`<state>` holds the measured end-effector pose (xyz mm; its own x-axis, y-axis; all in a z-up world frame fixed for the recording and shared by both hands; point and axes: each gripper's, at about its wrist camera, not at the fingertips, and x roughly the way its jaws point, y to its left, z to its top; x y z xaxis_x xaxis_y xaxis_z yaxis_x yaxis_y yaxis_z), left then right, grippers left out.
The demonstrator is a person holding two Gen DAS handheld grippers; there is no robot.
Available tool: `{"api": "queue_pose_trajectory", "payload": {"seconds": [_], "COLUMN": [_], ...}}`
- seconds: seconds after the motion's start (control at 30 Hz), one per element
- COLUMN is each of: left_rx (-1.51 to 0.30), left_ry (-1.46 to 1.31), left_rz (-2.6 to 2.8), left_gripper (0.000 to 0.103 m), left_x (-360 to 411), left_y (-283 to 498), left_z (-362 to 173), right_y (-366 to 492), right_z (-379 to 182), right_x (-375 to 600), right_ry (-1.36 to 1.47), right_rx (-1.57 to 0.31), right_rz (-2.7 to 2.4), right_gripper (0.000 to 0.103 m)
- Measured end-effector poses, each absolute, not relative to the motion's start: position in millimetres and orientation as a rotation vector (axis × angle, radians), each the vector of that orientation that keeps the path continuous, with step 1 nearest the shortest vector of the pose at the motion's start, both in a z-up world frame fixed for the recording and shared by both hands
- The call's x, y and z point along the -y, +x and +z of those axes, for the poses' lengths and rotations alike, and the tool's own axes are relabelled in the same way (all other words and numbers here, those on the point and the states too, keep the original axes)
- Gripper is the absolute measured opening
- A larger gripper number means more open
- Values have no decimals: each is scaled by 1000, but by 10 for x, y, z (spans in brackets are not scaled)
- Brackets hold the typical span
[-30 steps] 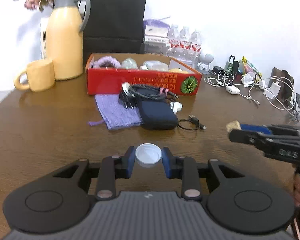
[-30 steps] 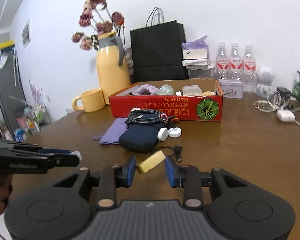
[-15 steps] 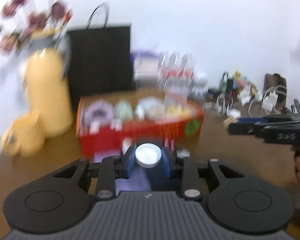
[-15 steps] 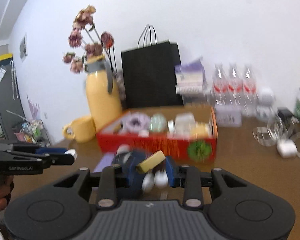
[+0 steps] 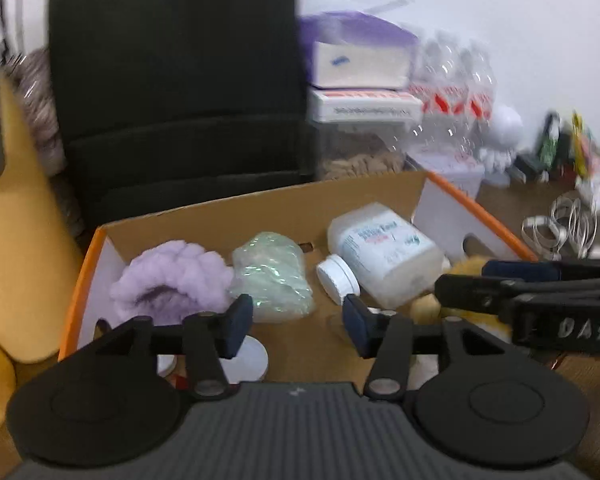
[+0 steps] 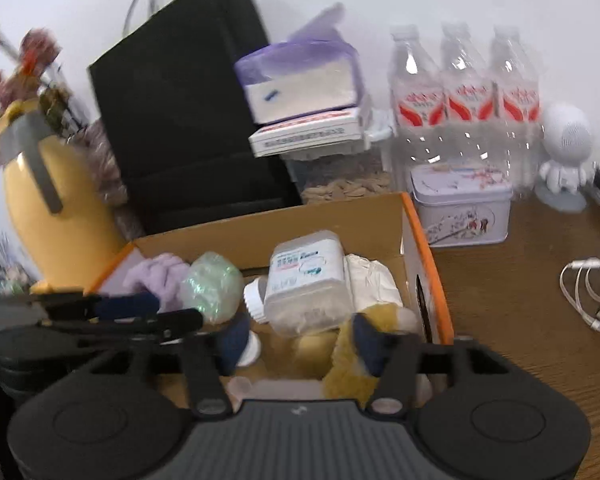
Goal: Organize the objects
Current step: 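Carry the cap and yellow block into the red box and release both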
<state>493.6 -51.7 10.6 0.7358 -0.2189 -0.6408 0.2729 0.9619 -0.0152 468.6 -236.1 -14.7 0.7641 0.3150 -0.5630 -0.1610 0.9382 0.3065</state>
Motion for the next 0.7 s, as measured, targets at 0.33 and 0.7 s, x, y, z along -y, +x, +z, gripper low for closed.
{"api": "queue_pose_trajectory", "payload": {"seconds": [0.33,0.7], "left_rx": [-533,-503], "left_ry": [28,49], "left_rz": [-248,-229], "left_gripper": [87,103], "left_x": [151,-26], "left_y": [3940,1719], "left_z": [793,342], "right_y": [3922,1794], "right_z": [437,27], "right_x": [2567,2557], "right_ry": [206,121], "right_rx": [-485,-527], "right_rz": [271,299], "right_gripper": [64,72]}}
